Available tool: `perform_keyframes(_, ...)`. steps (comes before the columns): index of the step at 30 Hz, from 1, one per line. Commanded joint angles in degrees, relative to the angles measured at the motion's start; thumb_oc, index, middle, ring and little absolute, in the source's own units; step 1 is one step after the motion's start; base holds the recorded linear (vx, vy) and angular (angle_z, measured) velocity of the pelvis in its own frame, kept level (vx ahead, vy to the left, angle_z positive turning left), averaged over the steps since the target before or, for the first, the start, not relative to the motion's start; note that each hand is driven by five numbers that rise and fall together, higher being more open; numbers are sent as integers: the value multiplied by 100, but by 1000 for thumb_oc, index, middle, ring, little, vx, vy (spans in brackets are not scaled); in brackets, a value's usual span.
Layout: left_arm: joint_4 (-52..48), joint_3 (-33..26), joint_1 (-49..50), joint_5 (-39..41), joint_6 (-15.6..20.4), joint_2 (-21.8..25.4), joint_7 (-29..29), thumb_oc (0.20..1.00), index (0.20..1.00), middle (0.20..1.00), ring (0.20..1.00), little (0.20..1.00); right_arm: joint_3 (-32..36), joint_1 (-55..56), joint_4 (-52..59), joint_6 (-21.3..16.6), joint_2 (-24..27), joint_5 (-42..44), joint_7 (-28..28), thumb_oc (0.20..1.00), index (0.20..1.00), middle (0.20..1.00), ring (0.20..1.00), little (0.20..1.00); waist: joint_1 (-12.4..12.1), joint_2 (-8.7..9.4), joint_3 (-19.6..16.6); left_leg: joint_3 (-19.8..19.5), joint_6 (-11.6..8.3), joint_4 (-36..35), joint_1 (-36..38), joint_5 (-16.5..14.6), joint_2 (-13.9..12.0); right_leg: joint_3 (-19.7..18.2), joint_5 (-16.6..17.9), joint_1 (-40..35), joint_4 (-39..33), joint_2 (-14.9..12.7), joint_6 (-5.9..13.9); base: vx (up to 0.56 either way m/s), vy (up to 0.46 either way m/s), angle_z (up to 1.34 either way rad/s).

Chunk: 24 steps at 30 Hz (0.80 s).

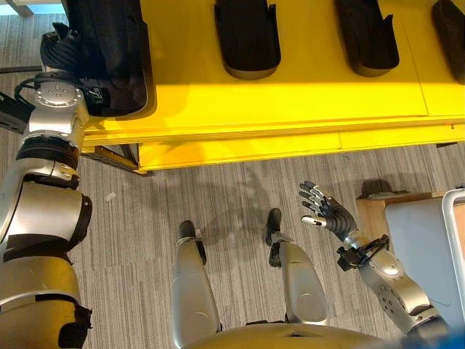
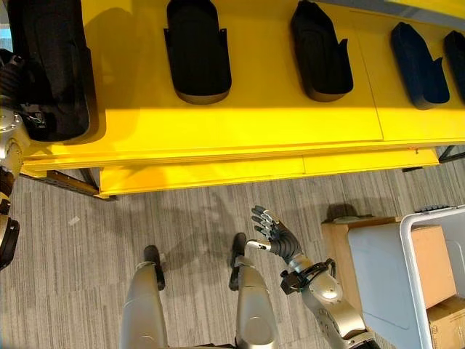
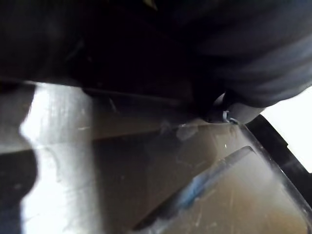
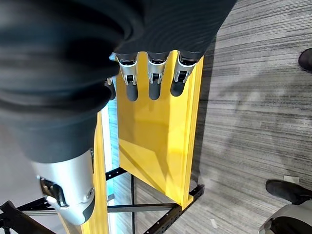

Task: Move parts from the plastic box to the shelf.

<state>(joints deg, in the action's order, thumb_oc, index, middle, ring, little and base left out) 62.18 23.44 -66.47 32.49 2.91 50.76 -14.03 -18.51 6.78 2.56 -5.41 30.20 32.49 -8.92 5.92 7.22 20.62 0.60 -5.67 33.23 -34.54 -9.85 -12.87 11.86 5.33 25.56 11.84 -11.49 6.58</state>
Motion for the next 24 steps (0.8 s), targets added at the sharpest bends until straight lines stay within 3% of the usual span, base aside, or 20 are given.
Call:
perform_keyframes(1, -61, 59, -463, 39, 381, 332, -47, 200, 200, 200, 200, 200, 204, 211, 278, -167, 202, 164, -71, 1000, 1000, 1000, 1000, 1000, -87, 29, -430, 52, -70, -65, 53, 106, -136, -209, -233, -370, 156, -395, 585, 0, 0, 0)
perform_keyframes(16, 68, 26, -575, 299, 390, 395, -41, 200, 200, 200, 200, 200, 301, 286, 289, -144, 189, 162, -58, 1000, 1000, 1000, 1000, 1000, -61, 130, -512, 54, -13, 111, -46, -7, -116, -199, -180, -442, 8, -404, 622, 24, 11, -1)
perform_keyframes(18, 73, 25, -557, 319, 391, 419, -48, 200, 200, 200, 200, 200, 299, 300, 276, -144, 188, 151, -53, 1000, 1000, 1000, 1000, 1000, -81, 115, -527, 29, -50, 156, 7, -171, -156, -210, -274, -528, -3, -362, 654, 93, 3, -3)
perform_keyframes(20, 68, 5, -555, 369, 400, 421, -42, 200, 200, 200, 200, 200, 323, 317, 286, -146, 196, 142, -54, 1000, 1000, 1000, 1000, 1000, -68, 149, -517, 50, -11, 141, -72, -24, -110, -185, -160, -494, -55, -402, 628, 14, 13, -5)
perform_keyframes(21, 87, -3, -554, 386, 398, 435, -43, 200, 200, 200, 200, 200, 327, 335, 295, -144, 202, 149, -54, 1000, 1000, 1000, 1000, 1000, -77, 133, -539, 28, -52, 167, -11, -178, -148, -189, -254, -562, -47, -368, 666, 0, 0, 0)
perform_keyframes(24, 133, 6, -587, 435, 398, 459, -37, 200, 200, 200, 200, 200, 350, 355, 313, -142, 217, 153, -53, 1000, 1000, 1000, 1000, 1000, -74, 156, -567, 28, -53, 204, -49, -198, -147, -187, -224, -586, -121, -354, 665, 10, 4, -1)
